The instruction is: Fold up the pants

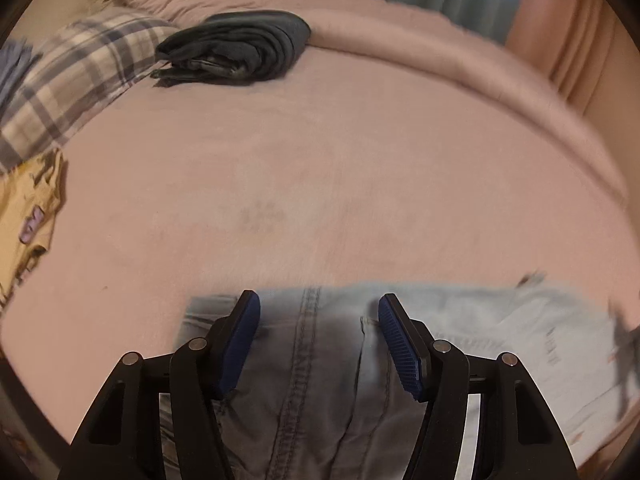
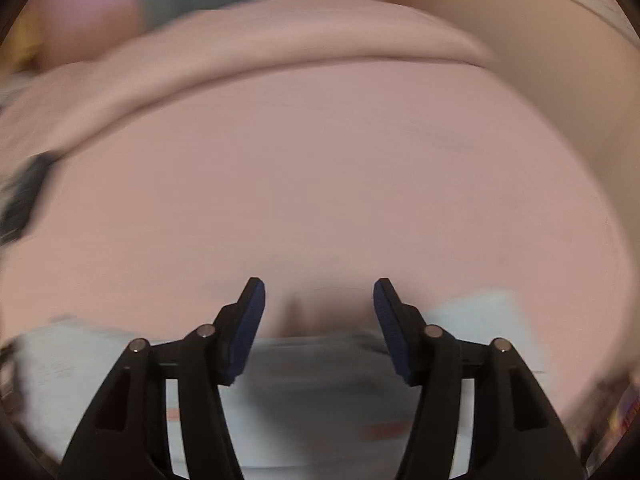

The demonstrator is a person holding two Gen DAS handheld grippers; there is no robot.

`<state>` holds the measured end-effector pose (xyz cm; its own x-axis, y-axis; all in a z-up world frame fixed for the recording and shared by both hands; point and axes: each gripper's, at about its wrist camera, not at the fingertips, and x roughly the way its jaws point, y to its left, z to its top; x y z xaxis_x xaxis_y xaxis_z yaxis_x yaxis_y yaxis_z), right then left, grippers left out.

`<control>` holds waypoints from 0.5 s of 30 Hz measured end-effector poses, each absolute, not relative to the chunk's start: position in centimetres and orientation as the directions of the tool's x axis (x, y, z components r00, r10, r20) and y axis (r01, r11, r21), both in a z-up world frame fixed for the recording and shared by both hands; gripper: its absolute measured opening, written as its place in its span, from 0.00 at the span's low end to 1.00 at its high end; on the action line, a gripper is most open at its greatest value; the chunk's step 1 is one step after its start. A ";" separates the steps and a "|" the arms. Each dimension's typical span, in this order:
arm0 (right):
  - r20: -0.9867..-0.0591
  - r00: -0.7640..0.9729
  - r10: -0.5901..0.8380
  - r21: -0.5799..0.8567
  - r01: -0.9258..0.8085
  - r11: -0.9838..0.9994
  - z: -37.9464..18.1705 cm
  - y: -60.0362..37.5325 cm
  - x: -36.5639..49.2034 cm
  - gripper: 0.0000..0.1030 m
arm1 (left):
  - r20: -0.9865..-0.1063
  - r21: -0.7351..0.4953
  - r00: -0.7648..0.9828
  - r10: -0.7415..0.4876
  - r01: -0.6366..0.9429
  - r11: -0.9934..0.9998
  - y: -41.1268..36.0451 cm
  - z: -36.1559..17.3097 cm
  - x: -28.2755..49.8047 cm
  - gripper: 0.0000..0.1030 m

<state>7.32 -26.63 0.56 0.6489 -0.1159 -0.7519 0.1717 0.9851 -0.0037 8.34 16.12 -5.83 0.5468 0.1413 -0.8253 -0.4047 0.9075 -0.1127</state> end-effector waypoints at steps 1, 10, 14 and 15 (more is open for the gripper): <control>-0.763 0.645 -0.047 0.036 0.115 0.993 0.1 -24.8 7.8 0.57 | -0.825 -0.083 0.541 0.163 -0.400 0.913 15.8 -5.9 8.4 0.63; -0.881 0.426 0.204 0.154 -0.151 0.977 -8.3 -8.7 14.2 0.53 | -0.804 -0.114 0.581 0.124 -0.357 0.927 15.9 -5.9 5.9 0.60; -0.881 0.441 0.173 0.092 -0.200 0.976 -9.9 -7.3 15.0 0.12 | -0.798 -0.167 0.598 0.080 -0.346 0.923 16.7 -5.8 5.7 0.59; -0.867 0.471 0.163 0.077 -0.196 0.978 -9.1 -7.6 14.6 0.09 | -0.797 -0.168 0.599 0.078 -0.345 0.923 16.7 -5.8 5.7 0.59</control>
<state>14.62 -7.64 -9.10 0.4707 0.1628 -0.8672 -0.1962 0.9775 0.0770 5.72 16.69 -5.80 0.5988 0.0784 -0.7970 -0.3448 0.9235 -0.1682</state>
